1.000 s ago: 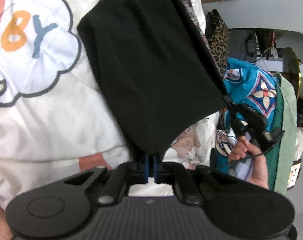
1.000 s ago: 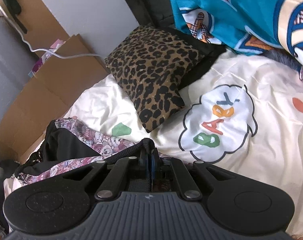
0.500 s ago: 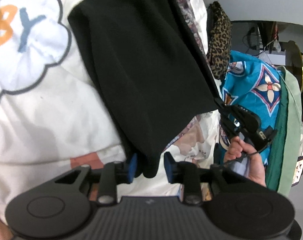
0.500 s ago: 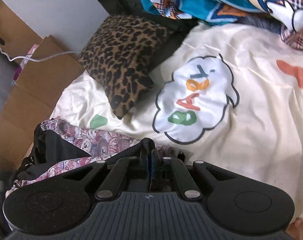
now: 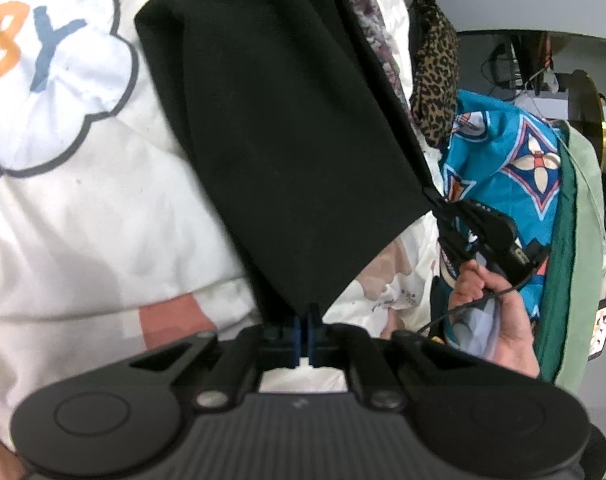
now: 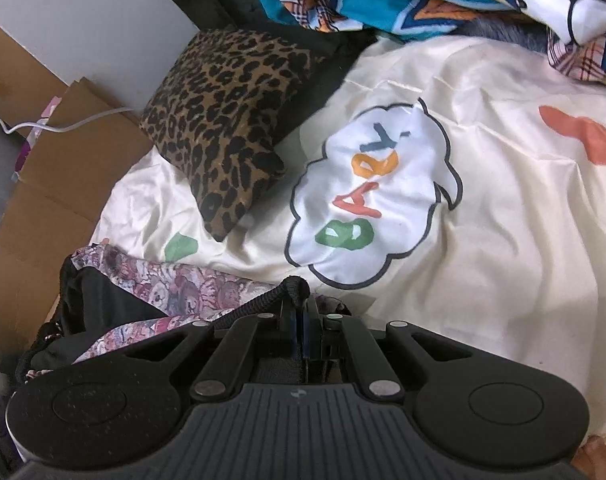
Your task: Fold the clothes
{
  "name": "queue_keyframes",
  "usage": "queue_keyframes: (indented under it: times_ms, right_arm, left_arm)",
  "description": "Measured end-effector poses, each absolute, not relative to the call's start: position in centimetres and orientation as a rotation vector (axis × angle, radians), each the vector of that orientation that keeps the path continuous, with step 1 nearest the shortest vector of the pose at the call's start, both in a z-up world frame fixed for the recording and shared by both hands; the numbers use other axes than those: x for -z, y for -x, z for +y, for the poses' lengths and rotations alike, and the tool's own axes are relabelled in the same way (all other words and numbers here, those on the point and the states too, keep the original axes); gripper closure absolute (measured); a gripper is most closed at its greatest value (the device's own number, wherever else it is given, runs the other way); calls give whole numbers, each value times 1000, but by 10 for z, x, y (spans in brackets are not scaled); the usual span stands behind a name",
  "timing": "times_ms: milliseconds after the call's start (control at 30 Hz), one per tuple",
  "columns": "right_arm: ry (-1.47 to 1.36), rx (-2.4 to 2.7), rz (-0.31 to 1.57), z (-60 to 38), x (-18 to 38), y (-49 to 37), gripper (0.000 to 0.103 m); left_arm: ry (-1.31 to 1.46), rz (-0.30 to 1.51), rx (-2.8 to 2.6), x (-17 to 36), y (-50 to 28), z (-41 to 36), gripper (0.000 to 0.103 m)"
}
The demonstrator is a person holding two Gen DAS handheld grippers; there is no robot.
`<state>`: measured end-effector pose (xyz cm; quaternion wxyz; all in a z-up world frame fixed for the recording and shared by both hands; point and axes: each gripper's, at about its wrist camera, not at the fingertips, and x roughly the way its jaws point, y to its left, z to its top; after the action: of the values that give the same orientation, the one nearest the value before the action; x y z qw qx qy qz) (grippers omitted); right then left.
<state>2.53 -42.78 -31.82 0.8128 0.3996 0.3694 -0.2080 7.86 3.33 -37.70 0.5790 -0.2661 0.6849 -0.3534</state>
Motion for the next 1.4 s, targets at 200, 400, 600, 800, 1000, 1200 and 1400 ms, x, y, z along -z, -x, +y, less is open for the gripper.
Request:
queue_keyframes:
  times_ms: [200,400,600,800,1000,1200,1400]
  right_arm:
    - [-890,455,806,-435,330,-24,102]
    - [-927,473,836,-440,340,-26,100]
    - [-993,513,798,-453,330,-15,74]
    - [-967,518,754,-467,298,-12,72]
    - [-852,456,794,-465,253,-36,72]
    - [-691,354,902,-448,215,-63,62]
    - [-541,213,988,-419,168,-85,59]
  left_arm:
    - [605,1622,817,383,-76,28,100]
    - [568,1645,795,390,-75,29,100]
    - [555,1637,807,378,-77,34,90]
    - [553,1579,777,359,-84,43,72]
    - [564,1504,725,336,-100,61,62]
    - [548,1466,655,310,-115,74,59]
    - [498,1426,623,272,-132,77,55]
